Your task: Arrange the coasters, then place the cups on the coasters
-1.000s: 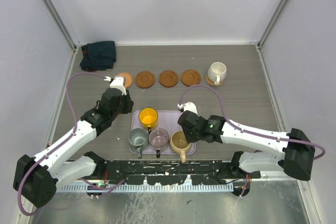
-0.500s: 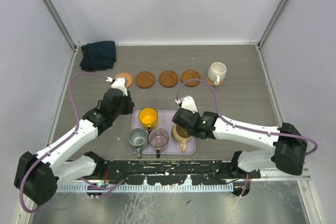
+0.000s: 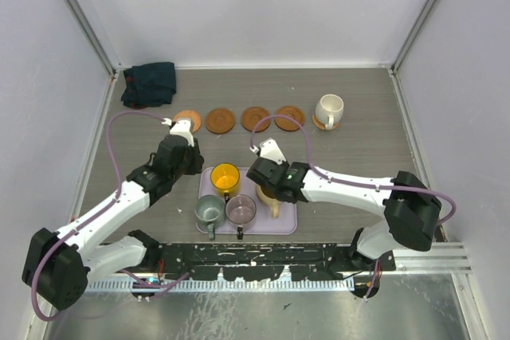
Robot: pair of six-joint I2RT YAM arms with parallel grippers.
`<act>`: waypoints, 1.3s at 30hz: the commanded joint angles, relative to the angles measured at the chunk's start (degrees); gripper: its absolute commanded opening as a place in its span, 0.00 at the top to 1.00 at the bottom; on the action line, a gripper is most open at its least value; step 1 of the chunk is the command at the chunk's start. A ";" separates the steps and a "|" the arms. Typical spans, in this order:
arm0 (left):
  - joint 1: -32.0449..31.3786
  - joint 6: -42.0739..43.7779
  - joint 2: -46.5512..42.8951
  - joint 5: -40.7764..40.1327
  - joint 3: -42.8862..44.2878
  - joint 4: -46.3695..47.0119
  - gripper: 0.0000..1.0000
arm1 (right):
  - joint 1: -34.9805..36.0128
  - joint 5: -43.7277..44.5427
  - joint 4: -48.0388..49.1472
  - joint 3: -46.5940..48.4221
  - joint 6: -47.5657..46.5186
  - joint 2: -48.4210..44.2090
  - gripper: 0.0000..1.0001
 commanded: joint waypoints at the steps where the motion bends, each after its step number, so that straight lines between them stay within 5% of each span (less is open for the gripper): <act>1: -0.13 0.26 -1.36 -0.71 -0.26 3.22 0.74 | -2.60 2.64 5.09 3.85 -2.84 0.74 0.82; 11: -0.13 0.35 -1.88 -1.20 -0.50 3.17 0.74 | -5.51 0.81 7.51 5.44 -5.86 0.13 0.37; 26: -0.08 0.15 -1.82 -0.45 -0.63 3.48 0.74 | -4.47 -11.58 7.07 1.20 2.63 -17.72 0.22; 39: -0.08 0.94 -1.76 0.06 0.79 2.12 0.74 | 2.57 -11.64 2.26 -3.94 15.40 -17.55 0.20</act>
